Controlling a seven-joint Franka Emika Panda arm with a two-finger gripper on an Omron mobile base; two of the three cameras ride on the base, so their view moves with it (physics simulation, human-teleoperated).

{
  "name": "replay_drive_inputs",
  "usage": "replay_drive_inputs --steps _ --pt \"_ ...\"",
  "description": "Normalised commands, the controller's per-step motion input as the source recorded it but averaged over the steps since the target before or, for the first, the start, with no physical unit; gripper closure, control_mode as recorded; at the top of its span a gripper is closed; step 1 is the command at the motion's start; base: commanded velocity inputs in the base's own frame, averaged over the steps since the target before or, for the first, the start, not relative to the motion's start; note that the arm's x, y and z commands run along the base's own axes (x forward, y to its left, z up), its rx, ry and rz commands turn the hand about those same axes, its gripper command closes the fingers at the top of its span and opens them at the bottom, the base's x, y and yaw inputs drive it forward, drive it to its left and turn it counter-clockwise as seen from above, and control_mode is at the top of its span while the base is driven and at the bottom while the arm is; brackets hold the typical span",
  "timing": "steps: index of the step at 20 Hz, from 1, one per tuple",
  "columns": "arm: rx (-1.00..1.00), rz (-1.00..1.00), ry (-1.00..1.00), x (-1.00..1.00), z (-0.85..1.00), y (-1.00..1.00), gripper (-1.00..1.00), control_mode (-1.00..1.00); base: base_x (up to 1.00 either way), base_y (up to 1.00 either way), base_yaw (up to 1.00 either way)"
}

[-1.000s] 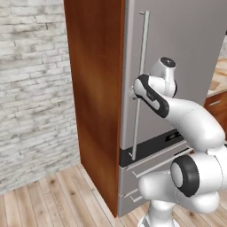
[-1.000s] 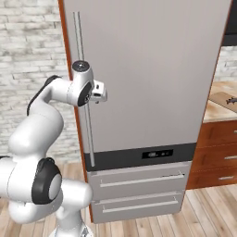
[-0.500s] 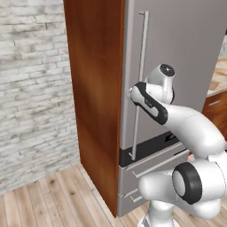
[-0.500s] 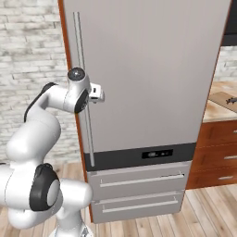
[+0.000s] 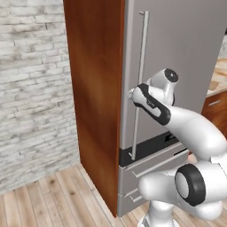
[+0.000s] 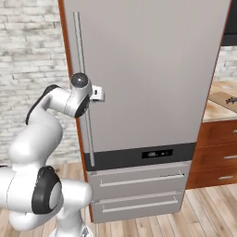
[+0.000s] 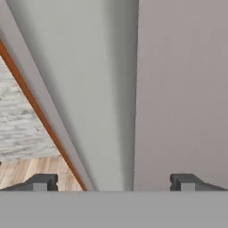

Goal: Retrieve a lemon from the fridge and place it on the cutting board with the fish.

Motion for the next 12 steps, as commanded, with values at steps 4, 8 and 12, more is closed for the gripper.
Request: replay_drive_inputs --steps 4,8,12 --pt "0.09 0.07 -0.03 0.35 -0.14 0.11 1.00 -1.00 0.00 0.00 0.00" --pt "0.08 0.05 -0.01 0.28 -0.11 0.01 1.00 -1.00 0.00 0.00 0.00" --pt "0.04 0.02 -0.01 0.12 -0.02 0.00 1.00 -1.00 0.00 0.00 0.00"
